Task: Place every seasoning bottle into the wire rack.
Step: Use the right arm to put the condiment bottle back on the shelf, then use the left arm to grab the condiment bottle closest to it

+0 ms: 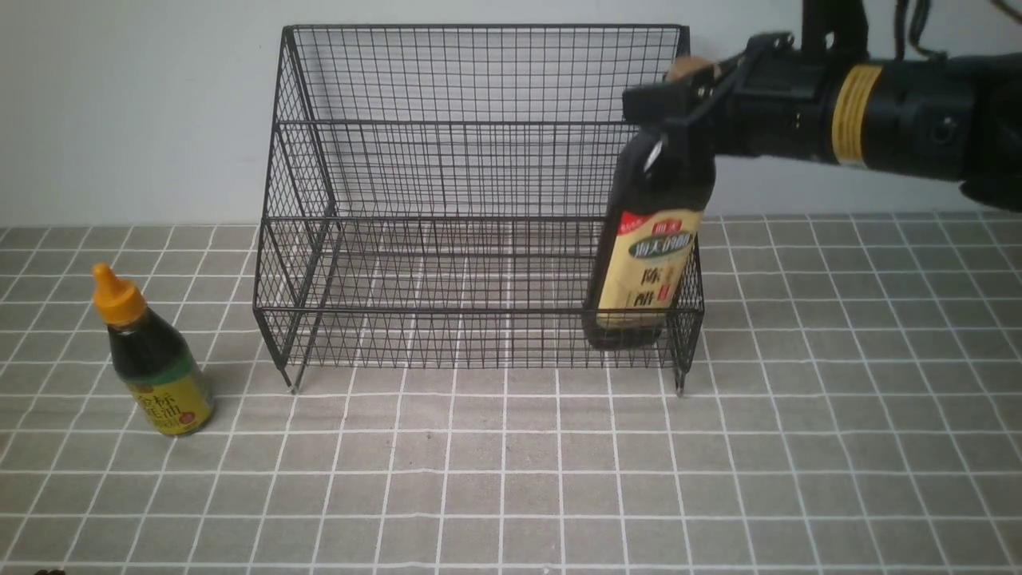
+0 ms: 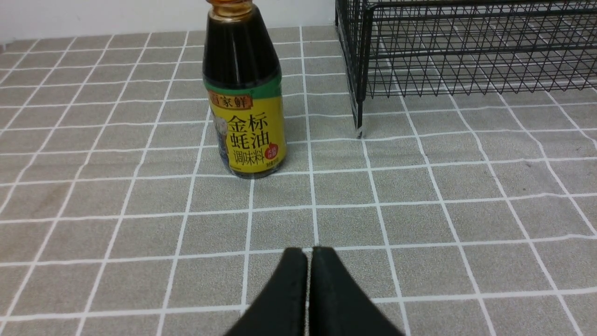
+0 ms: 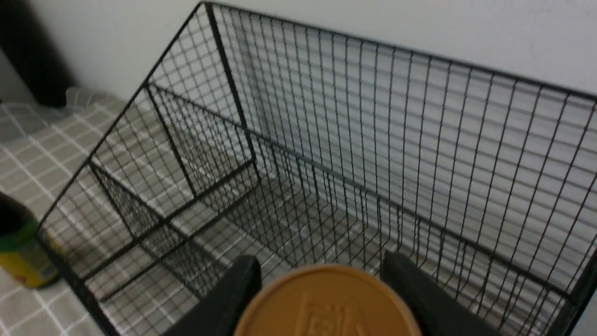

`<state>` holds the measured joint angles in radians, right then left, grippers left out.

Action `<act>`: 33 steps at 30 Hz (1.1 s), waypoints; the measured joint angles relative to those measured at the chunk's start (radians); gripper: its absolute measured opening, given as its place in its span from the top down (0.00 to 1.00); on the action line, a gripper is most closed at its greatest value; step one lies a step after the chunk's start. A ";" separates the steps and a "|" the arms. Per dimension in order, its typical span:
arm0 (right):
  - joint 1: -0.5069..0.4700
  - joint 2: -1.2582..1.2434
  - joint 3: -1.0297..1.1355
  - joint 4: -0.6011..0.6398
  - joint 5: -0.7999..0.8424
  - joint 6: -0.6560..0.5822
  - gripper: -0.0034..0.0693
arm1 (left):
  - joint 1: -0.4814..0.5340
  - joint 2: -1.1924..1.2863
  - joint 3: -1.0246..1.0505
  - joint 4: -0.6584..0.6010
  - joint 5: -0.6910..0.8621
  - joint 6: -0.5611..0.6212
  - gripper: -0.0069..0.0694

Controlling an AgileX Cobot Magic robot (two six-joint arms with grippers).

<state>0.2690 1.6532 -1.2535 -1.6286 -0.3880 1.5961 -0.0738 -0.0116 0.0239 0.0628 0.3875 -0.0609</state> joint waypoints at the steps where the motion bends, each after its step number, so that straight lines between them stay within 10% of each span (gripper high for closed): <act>1: 0.000 0.000 0.000 -0.010 -0.002 0.008 0.53 | 0.000 0.000 0.000 0.000 0.000 0.000 0.92; 10: 0.000 -0.020 -0.016 -0.122 -0.060 0.203 0.26 | 0.000 0.000 0.000 0.000 0.000 0.000 0.92; 21: 0.000 -0.154 -0.017 -0.135 0.001 0.208 0.24 | 0.000 0.000 0.000 0.000 0.000 0.000 0.92; 28: 0.000 -0.292 0.001 -0.135 -0.005 0.140 0.57 | 0.000 0.000 0.000 0.000 0.000 0.000 0.92; 33: 0.000 -0.360 0.117 -0.135 0.181 -0.303 0.92 | 0.000 0.000 0.000 0.000 0.000 0.000 0.92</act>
<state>0.2690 1.2935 -1.1369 -1.7631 -0.2066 1.2935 -0.0738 -0.0116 0.0239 0.0628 0.3875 -0.0609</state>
